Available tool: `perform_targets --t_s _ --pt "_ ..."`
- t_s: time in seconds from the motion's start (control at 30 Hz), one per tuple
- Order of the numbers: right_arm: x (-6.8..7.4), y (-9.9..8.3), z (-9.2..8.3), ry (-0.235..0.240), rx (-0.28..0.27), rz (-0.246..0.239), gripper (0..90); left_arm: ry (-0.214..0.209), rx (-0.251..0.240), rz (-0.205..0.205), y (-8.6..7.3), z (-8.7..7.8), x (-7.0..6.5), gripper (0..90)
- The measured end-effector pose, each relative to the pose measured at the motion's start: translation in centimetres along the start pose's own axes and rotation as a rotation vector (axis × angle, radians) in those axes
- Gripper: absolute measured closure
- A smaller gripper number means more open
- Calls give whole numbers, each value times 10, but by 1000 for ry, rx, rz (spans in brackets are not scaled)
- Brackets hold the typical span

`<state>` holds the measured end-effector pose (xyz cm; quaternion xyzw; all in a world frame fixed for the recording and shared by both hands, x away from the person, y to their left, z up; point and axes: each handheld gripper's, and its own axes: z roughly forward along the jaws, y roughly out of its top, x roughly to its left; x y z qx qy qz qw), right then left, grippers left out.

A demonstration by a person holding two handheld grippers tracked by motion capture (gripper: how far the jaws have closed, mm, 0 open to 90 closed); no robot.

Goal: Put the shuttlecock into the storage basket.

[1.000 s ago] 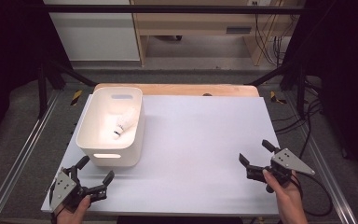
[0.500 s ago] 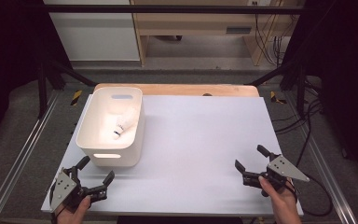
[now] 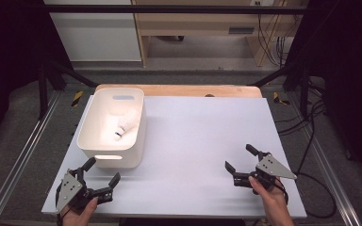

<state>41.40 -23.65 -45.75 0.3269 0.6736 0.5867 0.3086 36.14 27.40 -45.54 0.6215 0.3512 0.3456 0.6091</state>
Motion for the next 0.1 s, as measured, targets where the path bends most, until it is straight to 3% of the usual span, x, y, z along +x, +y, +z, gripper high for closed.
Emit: perform_targets --t_s 0.1 --pt "2 -2 0 9 10 -4 27 6 2 -5 -1 1 -2 7"
